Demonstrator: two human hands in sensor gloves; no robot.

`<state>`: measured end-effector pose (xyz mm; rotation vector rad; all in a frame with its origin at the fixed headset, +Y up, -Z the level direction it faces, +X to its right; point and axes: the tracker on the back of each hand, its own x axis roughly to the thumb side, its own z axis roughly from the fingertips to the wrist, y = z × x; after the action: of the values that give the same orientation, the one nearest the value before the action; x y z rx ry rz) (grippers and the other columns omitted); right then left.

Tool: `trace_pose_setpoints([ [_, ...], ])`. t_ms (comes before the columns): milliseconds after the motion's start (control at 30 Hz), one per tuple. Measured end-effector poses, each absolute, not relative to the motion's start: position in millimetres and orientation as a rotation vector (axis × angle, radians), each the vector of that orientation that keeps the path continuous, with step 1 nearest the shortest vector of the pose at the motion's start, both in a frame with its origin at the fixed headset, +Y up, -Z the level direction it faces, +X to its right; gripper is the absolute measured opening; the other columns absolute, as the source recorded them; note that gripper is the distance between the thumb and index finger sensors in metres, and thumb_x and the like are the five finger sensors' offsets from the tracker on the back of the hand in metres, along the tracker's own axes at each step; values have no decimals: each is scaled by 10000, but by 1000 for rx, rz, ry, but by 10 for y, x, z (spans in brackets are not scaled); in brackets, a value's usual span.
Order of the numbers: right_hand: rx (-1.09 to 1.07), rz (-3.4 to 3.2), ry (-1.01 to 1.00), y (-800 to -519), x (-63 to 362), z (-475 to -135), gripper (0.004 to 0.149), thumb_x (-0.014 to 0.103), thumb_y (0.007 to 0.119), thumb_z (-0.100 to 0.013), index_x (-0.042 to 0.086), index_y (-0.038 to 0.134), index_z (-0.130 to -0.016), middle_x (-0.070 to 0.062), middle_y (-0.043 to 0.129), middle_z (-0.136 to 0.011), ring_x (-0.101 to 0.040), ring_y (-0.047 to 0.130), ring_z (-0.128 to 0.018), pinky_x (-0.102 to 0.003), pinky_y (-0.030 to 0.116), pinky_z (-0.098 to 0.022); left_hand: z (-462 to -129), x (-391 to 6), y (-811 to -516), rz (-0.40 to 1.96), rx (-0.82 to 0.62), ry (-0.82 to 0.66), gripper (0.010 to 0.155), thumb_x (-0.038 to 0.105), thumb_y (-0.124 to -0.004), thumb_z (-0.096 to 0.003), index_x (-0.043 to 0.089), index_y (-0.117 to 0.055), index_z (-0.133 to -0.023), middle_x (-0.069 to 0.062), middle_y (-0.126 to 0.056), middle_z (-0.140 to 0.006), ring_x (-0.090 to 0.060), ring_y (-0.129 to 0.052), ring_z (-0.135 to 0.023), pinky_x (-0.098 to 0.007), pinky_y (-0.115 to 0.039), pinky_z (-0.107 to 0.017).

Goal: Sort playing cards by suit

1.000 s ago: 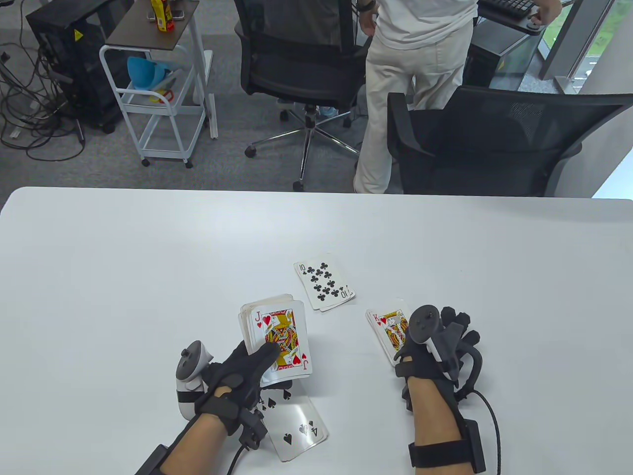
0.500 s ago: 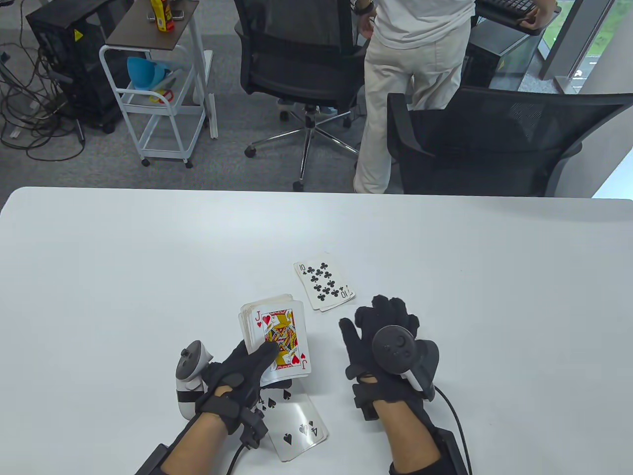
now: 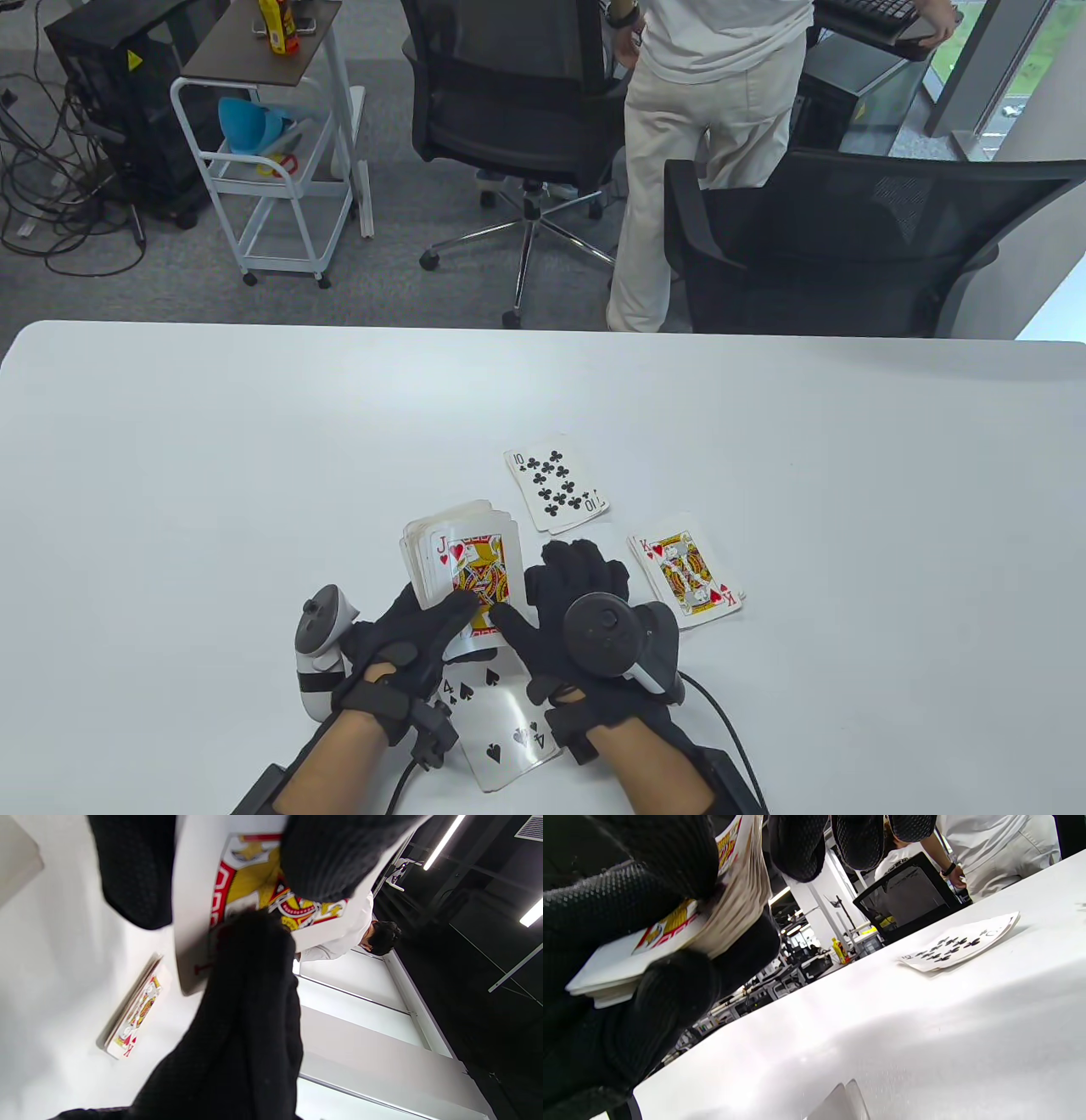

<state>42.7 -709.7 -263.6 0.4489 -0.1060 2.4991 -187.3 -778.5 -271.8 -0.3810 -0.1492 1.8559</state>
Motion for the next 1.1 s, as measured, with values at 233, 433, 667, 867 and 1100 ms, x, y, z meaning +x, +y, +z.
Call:
trace_pose_setpoints([
  [233,466,2426,-198,-7095,419,-2616,580,515,819,-530,69,654,-862,-253,503,-1084,-550,407,-1017,-769,305,-656,-2715,-1842,-7773,1880,-376,-163,613,432,-896,-554,278,-587,-1061,8,-803,-1015,-286,-949,-853,-385,-964,-494],
  [433,440,2357,-299,-7073,436,-2596,480,431,831,-532,44,723,-793,-239,609,-1040,-538,518,-993,-760,354,-662,-2709,-1818,-7804,1898,-405,-165,616,458,-891,-552,275,-594,-1059,5,-807,-1012,-290,-950,-848,-385,-962,-490],
  [667,429,2351,-371,-7050,460,-2592,392,352,772,-557,20,826,-757,-224,692,-1014,-516,589,-979,-757,379,-662,-2702,-1827,-7795,1899,-410,-162,622,472,-885,-554,277,-586,-1063,-1,-794,-1022,-298,-933,-862,-393,-955,-499],
  [867,415,2348,-386,-7041,498,-2600,385,353,769,-561,52,868,-780,-206,713,-1007,-510,594,-977,-754,379,-663,-2704,-1826,-7795,1904,-412,-171,623,486,-872,-555,281,-582,-1066,-1,-786,-1029,-301,-925,-870,-393,-949,-509],
  [1100,368,2337,-414,-7046,576,-2625,528,401,834,-539,62,704,-922,-220,623,-1043,-522,549,-985,-751,379,-665,-2701,-1820,-7793,1911,-414,-172,622,489,-870,-556,282,-581,-1067,-1,-782,-1032,-300,-923,-873,-394,-949,-510],
])
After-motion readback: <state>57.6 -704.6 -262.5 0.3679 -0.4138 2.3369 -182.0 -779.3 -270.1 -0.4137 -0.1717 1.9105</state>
